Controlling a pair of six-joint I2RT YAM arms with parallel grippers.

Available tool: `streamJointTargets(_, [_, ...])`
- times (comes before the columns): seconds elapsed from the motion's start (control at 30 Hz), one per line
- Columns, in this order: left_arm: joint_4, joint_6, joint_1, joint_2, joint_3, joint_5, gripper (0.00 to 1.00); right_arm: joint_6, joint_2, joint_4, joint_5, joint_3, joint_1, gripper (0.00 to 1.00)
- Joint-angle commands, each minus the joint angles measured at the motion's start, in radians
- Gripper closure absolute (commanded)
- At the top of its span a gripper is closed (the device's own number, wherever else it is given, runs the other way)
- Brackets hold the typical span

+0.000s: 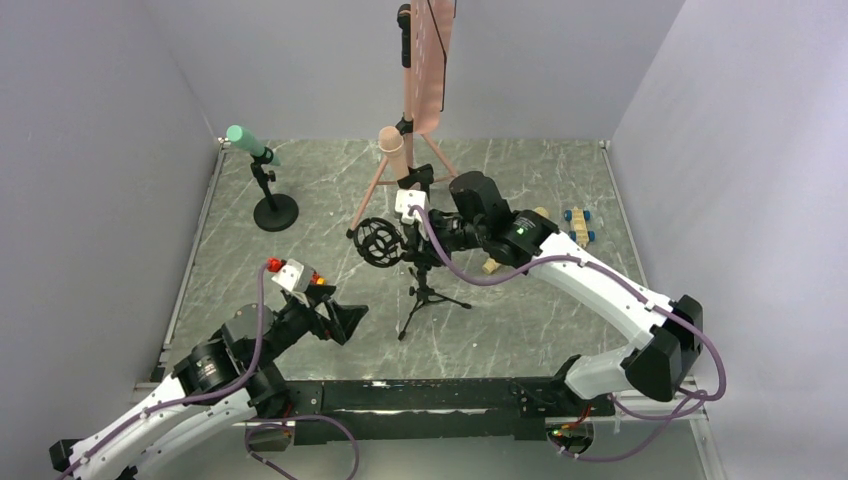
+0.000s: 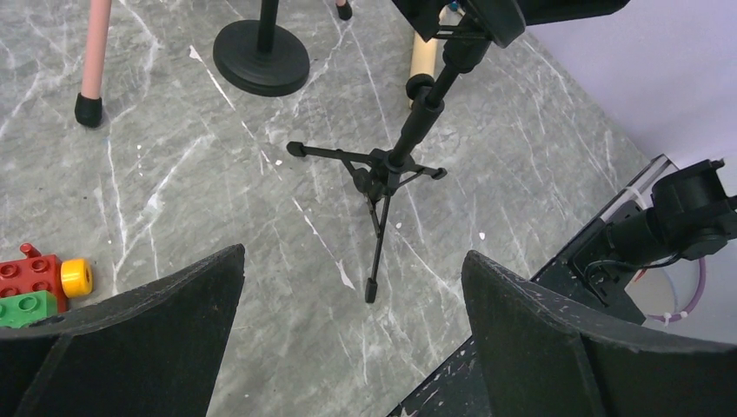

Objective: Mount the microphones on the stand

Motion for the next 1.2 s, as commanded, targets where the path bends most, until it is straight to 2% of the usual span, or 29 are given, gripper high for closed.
streamJointTargets(0.0, [0.004, -0.022, 0.004, -0.026, 0.032, -0.007, 0.01, -0.056, -0.041, 0.07, 0.08, -0.06, -0.001, 0.77])
streamJointTargets(0.1, [0.0, -0.028, 0.004, -0.035, 0.028, -0.003, 0.01, -0.099, -0.067, 0.019, 0.024, -0.07, -0.003, 0.58])
streamJointTargets(0.17, [-0.003, -0.029, 0.003, -0.042, 0.028, -0.002, 0.01, -0.137, -0.081, -0.034, -0.02, -0.058, -0.01, 0.4])
streamJointTargets(0.43, [-0.012, -0.021, 0.004, -0.06, 0.036, 0.007, 0.01, -0.251, -0.171, -0.204, -0.178, 0.012, -0.125, 0.12])
streamJointTargets(0.47, [-0.011, -0.02, 0.004, -0.058, 0.037, 0.01, 0.01, -0.26, -0.182, -0.223, -0.202, 0.022, -0.144, 0.05])
streamJointTargets(0.5, [-0.009, -0.017, 0.004, -0.056, 0.038, 0.012, 0.01, -0.263, -0.191, -0.239, -0.222, 0.03, -0.164, 0.01])
streamJointTargets(0.67, [0.001, -0.007, 0.004, -0.038, 0.05, 0.025, 0.01, -0.241, -0.262, -0.249, -0.292, 0.025, -0.302, 0.0])
streamJointTargets(0.77, [0.013, -0.003, 0.004, -0.038, 0.053, 0.037, 0.01, -0.028, -0.332, -0.081, -0.26, -0.045, -0.467, 0.0])
streamJointTargets(0.87, [0.044, 0.001, 0.003, -0.042, 0.042, 0.046, 0.01, 0.381, -0.391, 0.187, -0.02, -0.224, -0.621, 0.0])
streamJointTargets(0.9, [0.052, 0.004, 0.004, -0.045, 0.038, 0.05, 0.01, 0.456, -0.4, 0.227, 0.012, -0.276, -0.657, 0.0])
streamJointTargets(1.03, [0.044, 0.019, 0.004, -0.04, 0.049, 0.058, 0.01, 0.715, -0.425, 0.304, 0.093, -0.414, -0.718, 0.0])
streamJointTargets(1.17, [0.039, 0.02, 0.004, -0.049, 0.048, 0.078, 0.01, 0.874, -0.386, 0.267, 0.306, -0.429, -0.718, 0.0])
